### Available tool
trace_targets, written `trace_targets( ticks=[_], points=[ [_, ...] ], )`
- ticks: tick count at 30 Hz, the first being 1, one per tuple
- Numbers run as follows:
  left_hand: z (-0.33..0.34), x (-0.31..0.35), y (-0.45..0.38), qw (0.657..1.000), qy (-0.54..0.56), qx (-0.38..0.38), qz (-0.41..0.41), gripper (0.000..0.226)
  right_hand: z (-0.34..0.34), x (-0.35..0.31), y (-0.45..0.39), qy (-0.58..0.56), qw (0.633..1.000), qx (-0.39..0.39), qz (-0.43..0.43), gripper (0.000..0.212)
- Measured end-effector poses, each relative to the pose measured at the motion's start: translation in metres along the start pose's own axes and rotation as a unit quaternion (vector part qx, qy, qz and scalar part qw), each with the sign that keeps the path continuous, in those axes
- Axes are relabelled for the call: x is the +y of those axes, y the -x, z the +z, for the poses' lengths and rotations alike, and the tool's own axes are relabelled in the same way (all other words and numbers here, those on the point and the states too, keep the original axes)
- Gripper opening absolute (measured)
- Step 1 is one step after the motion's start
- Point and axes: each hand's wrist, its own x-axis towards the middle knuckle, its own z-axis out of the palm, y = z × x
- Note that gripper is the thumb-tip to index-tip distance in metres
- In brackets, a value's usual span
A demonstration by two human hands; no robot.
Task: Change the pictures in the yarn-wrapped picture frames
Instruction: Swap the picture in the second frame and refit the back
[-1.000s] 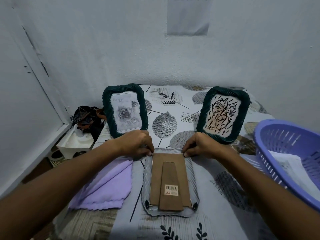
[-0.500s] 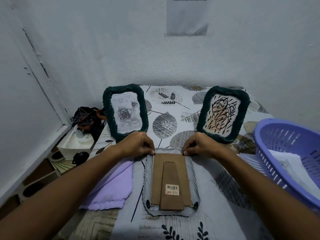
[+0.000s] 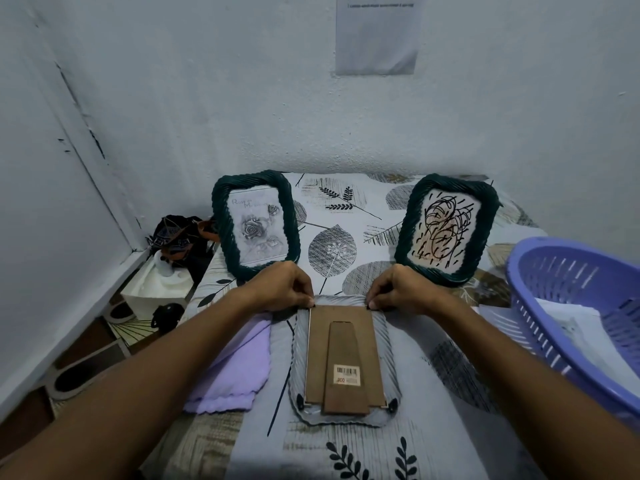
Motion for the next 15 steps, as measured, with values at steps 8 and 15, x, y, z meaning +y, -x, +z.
trace_targets(
  ticks=[8,15],
  points=[
    [0.005,0.016,0.016,0.988,-0.125,0.087,0.012,0.015,0.014,-0.009,0.018,0.055,0.995,0.083,-0.012,0.012],
    [0.037,0.029,0.084,0.978,-0.084,0.159,0.105,0.034,0.041,-0.024,0.086,0.087,0.984,0.139,-0.063,0.02]
  ],
)
